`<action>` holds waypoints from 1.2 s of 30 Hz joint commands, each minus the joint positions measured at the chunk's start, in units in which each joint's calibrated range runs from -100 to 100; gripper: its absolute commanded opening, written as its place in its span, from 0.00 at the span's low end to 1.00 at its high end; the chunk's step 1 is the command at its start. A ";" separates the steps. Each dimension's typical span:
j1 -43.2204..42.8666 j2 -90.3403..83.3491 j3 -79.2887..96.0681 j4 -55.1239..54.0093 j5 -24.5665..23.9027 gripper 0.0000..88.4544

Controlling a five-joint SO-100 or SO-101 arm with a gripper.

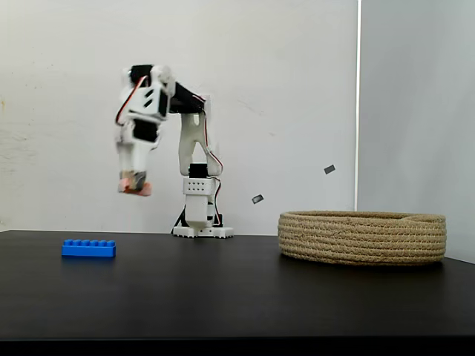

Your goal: Place the lego blocks in the tray

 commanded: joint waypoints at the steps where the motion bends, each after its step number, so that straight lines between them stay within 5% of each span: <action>1: -15.42 -13.72 -3.67 -0.39 0.20 0.00; 12: -44.53 -17.41 9.64 -15.22 -1.61 0.00; 15: -47.41 -17.16 13.29 -16.30 -0.88 0.27; 18: -47.99 -17.41 15.39 -15.63 -0.68 0.37; 25: -39.09 -20.25 13.84 -10.30 -1.32 0.41; 36: -2.07 -7.18 8.82 -9.55 -5.23 0.38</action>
